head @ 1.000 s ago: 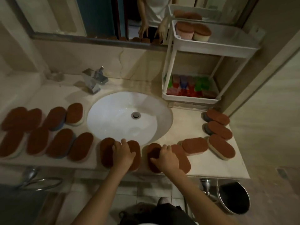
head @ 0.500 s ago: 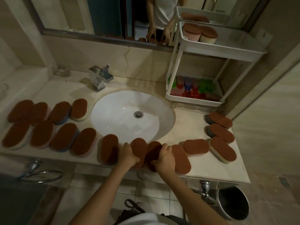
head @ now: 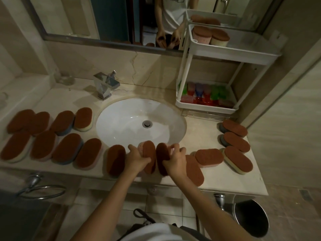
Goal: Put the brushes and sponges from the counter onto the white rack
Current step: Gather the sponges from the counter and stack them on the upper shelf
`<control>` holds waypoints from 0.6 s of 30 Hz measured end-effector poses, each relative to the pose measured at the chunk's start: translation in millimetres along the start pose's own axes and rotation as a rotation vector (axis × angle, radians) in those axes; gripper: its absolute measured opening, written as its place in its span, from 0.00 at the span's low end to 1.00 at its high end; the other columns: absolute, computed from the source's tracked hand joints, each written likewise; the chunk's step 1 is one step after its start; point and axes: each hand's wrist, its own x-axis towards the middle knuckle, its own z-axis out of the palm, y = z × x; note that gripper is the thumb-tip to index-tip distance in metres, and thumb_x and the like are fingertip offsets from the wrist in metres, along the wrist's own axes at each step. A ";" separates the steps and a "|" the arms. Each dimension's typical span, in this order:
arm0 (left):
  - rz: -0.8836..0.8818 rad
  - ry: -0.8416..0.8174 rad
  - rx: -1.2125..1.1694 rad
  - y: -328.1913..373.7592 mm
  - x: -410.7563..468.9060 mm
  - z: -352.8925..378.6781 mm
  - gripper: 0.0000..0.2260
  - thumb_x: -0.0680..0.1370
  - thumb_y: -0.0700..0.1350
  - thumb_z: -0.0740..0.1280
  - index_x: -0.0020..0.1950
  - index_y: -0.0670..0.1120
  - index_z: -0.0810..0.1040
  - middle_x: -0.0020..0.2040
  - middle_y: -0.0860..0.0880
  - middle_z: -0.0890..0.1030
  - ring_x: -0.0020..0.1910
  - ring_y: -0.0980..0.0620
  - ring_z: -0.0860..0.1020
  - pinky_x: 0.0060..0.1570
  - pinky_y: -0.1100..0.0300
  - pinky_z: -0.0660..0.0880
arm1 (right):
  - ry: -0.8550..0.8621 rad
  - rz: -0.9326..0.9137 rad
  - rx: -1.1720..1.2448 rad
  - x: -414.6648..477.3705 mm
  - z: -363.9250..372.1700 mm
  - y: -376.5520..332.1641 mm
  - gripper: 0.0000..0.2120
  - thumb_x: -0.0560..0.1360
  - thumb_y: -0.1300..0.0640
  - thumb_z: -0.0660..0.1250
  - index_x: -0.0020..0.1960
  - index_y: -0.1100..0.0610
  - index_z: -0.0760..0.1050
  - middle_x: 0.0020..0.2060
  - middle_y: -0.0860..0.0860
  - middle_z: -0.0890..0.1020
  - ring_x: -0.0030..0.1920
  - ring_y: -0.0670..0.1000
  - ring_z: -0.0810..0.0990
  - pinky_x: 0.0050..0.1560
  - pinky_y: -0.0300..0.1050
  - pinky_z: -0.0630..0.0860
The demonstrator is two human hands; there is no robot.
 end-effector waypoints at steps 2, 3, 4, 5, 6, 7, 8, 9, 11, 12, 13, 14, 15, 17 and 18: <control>0.054 0.008 -0.051 17.1 1.1 -9.1 0.24 0.73 0.40 0.69 0.62 0.40 0.60 0.56 0.39 0.77 0.45 0.45 0.77 0.41 0.58 0.74 | 0.043 0.003 0.058 9.4 -16.3 -8.5 0.21 0.70 0.65 0.69 0.61 0.61 0.66 0.59 0.60 0.68 0.52 0.61 0.77 0.53 0.50 0.78; 0.087 0.017 -0.064 27.4 2.5 -13.9 0.22 0.73 0.41 0.69 0.60 0.41 0.61 0.56 0.40 0.77 0.46 0.45 0.77 0.42 0.58 0.73 | 0.070 -0.002 0.094 14.8 -26.7 -13.6 0.21 0.70 0.65 0.69 0.60 0.61 0.66 0.59 0.59 0.68 0.53 0.61 0.77 0.54 0.50 0.79; 0.122 0.028 -0.073 38.9 3.8 -18.9 0.20 0.73 0.41 0.69 0.58 0.43 0.61 0.57 0.40 0.77 0.49 0.43 0.77 0.43 0.57 0.73 | 0.094 -0.009 0.132 20.4 -38.5 -19.0 0.21 0.70 0.65 0.69 0.60 0.61 0.66 0.59 0.58 0.68 0.53 0.60 0.77 0.54 0.50 0.79; 0.155 0.036 -0.085 51.2 4.8 -24.5 0.20 0.73 0.41 0.69 0.57 0.43 0.61 0.57 0.40 0.77 0.52 0.42 0.77 0.45 0.56 0.72 | 0.112 -0.015 0.168 26.0 -50.8 -24.3 0.20 0.70 0.64 0.69 0.59 0.60 0.66 0.58 0.58 0.69 0.53 0.60 0.77 0.55 0.50 0.78; 0.188 0.042 -0.103 64.4 5.4 -29.7 0.20 0.73 0.41 0.69 0.59 0.43 0.62 0.58 0.40 0.76 0.53 0.42 0.77 0.46 0.55 0.72 | 0.125 -0.017 0.204 32.0 -63.5 -29.3 0.20 0.70 0.64 0.69 0.59 0.60 0.66 0.57 0.57 0.71 0.53 0.59 0.77 0.54 0.50 0.78; 0.224 0.045 -0.121 78.8 6.7 -34.4 0.21 0.73 0.41 0.69 0.61 0.43 0.63 0.58 0.41 0.76 0.52 0.44 0.76 0.46 0.56 0.72 | 0.144 -0.020 0.237 38.1 -77.2 -34.4 0.19 0.70 0.63 0.69 0.57 0.59 0.66 0.54 0.56 0.74 0.53 0.57 0.77 0.53 0.50 0.78; 0.263 0.049 -0.131 92.7 7.0 -38.8 0.22 0.73 0.42 0.69 0.62 0.43 0.63 0.58 0.41 0.76 0.50 0.45 0.75 0.45 0.56 0.72 | 0.169 -0.029 0.266 43.2 -90.3 -39.1 0.18 0.70 0.63 0.69 0.55 0.58 0.65 0.49 0.54 0.75 0.51 0.56 0.77 0.49 0.48 0.77; 0.302 0.054 -0.137 107.6 7.4 -43.2 0.22 0.73 0.42 0.69 0.63 0.43 0.64 0.57 0.42 0.76 0.49 0.46 0.75 0.45 0.55 0.73 | 0.202 -0.043 0.291 48.7 -104.2 -43.6 0.17 0.70 0.64 0.69 0.53 0.56 0.64 0.43 0.50 0.75 0.48 0.55 0.77 0.44 0.45 0.75; 0.384 0.073 -0.149 139.3 10.3 -49.4 0.22 0.72 0.43 0.70 0.62 0.44 0.65 0.55 0.44 0.76 0.52 0.45 0.76 0.46 0.54 0.75 | 0.275 -0.074 0.318 59.2 -133.9 -53.7 0.18 0.70 0.64 0.69 0.51 0.55 0.61 0.36 0.45 0.70 0.42 0.52 0.75 0.36 0.40 0.71; 0.423 0.089 -0.146 154.8 11.3 -51.3 0.22 0.71 0.44 0.70 0.61 0.44 0.65 0.54 0.45 0.76 0.56 0.43 0.75 0.49 0.53 0.75 | 0.310 -0.085 0.335 64.9 -147.9 -58.3 0.18 0.70 0.64 0.70 0.50 0.55 0.61 0.36 0.45 0.69 0.41 0.51 0.73 0.35 0.40 0.69; 0.465 0.111 -0.132 172.5 11.7 -53.1 0.23 0.71 0.45 0.70 0.61 0.45 0.65 0.56 0.45 0.76 0.59 0.42 0.74 0.52 0.51 0.74 | 0.355 -0.093 0.356 71.7 -163.1 -62.8 0.18 0.70 0.63 0.70 0.49 0.56 0.61 0.36 0.46 0.69 0.41 0.51 0.72 0.37 0.41 0.68; 0.512 0.148 -0.109 190.2 12.0 -54.1 0.23 0.71 0.46 0.69 0.62 0.45 0.65 0.57 0.44 0.76 0.62 0.41 0.71 0.56 0.51 0.72 | 0.402 -0.100 0.379 78.1 -177.3 -67.3 0.18 0.69 0.63 0.70 0.49 0.57 0.62 0.38 0.48 0.70 0.42 0.51 0.72 0.40 0.43 0.68; 0.555 0.180 -0.091 208.9 12.0 -55.4 0.23 0.71 0.47 0.69 0.62 0.45 0.65 0.59 0.43 0.76 0.64 0.41 0.69 0.59 0.51 0.70 | 0.448 -0.107 0.402 86.2 -191.6 -71.1 0.17 0.69 0.63 0.71 0.48 0.57 0.62 0.39 0.49 0.71 0.42 0.51 0.72 0.41 0.43 0.68; 0.644 0.218 -0.114 247.5 13.7 -59.0 0.22 0.72 0.47 0.69 0.63 0.44 0.66 0.60 0.43 0.76 0.64 0.42 0.70 0.61 0.51 0.71 | 0.512 -0.130 0.451 106.0 -220.5 -78.5 0.16 0.69 0.63 0.71 0.47 0.57 0.64 0.37 0.48 0.71 0.41 0.51 0.72 0.39 0.42 0.68; 0.680 0.195 -0.165 266.7 15.3 -61.9 0.21 0.73 0.47 0.68 0.62 0.44 0.66 0.59 0.44 0.77 0.61 0.42 0.73 0.60 0.50 0.73 | 0.529 -0.146 0.478 115.7 -234.9 -82.9 0.15 0.69 0.62 0.71 0.46 0.57 0.64 0.36 0.47 0.70 0.41 0.51 0.73 0.37 0.41 0.69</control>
